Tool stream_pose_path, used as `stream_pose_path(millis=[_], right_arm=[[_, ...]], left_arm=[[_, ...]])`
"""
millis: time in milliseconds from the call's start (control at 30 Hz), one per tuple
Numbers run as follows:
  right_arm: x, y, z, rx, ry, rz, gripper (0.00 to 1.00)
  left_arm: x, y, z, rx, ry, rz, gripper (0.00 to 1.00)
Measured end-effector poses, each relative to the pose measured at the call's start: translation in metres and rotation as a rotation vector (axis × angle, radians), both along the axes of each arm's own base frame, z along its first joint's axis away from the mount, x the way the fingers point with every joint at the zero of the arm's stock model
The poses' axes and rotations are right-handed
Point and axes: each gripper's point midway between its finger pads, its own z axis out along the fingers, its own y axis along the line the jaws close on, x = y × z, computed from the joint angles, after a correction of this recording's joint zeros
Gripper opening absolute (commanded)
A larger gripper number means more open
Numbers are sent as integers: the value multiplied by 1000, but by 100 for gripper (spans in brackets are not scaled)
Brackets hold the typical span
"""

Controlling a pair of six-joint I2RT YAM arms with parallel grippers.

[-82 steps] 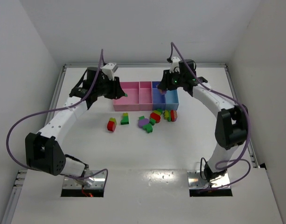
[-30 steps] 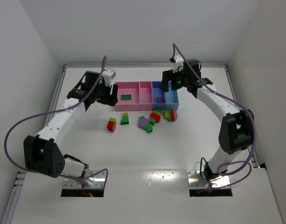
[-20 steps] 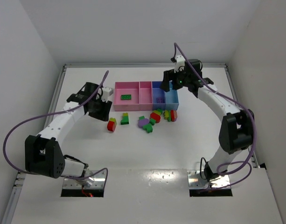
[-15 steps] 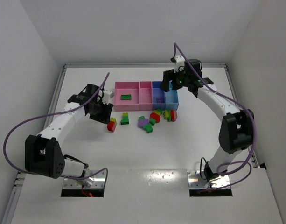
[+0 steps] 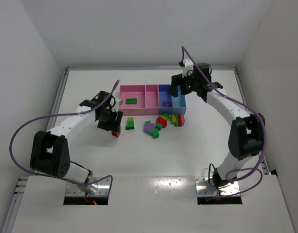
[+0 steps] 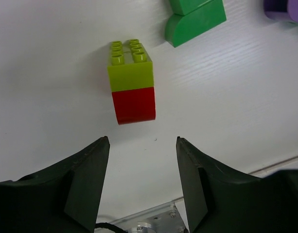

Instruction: Sort the legos into containers by color

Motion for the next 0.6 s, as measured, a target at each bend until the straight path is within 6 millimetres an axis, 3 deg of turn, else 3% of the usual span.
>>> stream_pose_path(millis=[467, 600], right_arm=[[-1, -7, -6, 0, 15, -9, 81], [0, -8, -6, 0, 15, -13, 81]], left_arm=[[2, 0, -28, 24, 51, 52, 63], [4, -1, -37, 22, 58, 67, 56]])
